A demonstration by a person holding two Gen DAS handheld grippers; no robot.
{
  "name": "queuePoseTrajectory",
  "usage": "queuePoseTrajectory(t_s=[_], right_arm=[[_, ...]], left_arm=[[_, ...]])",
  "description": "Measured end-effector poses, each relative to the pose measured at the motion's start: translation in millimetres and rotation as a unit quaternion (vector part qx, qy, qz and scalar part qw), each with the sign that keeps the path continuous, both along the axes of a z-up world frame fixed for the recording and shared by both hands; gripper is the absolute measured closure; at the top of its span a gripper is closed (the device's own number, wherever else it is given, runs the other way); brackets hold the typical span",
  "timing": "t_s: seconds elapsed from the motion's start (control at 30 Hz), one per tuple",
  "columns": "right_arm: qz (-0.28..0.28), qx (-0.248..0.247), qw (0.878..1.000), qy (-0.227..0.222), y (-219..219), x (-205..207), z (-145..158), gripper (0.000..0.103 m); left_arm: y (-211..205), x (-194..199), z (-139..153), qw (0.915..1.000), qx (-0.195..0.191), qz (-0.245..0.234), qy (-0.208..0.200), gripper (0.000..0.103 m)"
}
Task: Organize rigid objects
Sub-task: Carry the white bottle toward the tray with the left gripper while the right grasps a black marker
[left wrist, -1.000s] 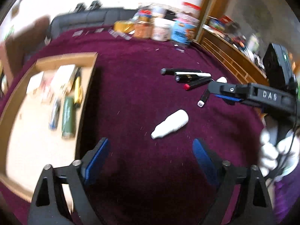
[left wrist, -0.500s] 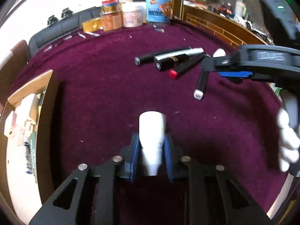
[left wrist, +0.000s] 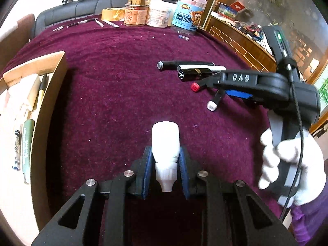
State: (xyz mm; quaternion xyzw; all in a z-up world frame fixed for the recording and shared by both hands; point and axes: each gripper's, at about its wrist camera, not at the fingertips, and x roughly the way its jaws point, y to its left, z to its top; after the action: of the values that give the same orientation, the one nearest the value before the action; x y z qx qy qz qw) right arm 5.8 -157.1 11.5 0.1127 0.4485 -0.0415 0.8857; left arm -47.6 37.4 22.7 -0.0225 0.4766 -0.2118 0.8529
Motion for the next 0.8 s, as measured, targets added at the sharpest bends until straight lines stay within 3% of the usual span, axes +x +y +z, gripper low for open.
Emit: queuePoseTrajectory(t_s=[0.03,0.13,0.4,0.57,0.8], right_arm=[[-0.002,-0.007,1.0,-0.002,0.1,-1.3,-0.1,0.075],[-0.002,0.031,0.999,-0.006,-11.6,-11.0,1.1,0.089],[0.022,0.108,0.994,-0.026,-21.2,-48.4,14.1,0.09],[0.066,0.18,0.981,-0.036,-2.7,-61.6,29.6,0.09],[0.148,0.225,0.963,-0.028,70.7,-52.9,47.8,0.09]], left_arm=[[1.4,-0.2,0.2,1.0,-0.005,0.001,0.002,0.082],[8.4,-7.1,3.1,0.9998,-0.018,0.005,-0.001,0.082],[38.8,-33.5,26.7,0.9969,-0.074,0.021,-0.013,0.082],[72.2,-46.1,38.7,0.9943,-0.094,0.044,-0.021,0.082],[151.8,-31.9,46.2,0.9896,-0.066,0.125,-0.026,0.081]])
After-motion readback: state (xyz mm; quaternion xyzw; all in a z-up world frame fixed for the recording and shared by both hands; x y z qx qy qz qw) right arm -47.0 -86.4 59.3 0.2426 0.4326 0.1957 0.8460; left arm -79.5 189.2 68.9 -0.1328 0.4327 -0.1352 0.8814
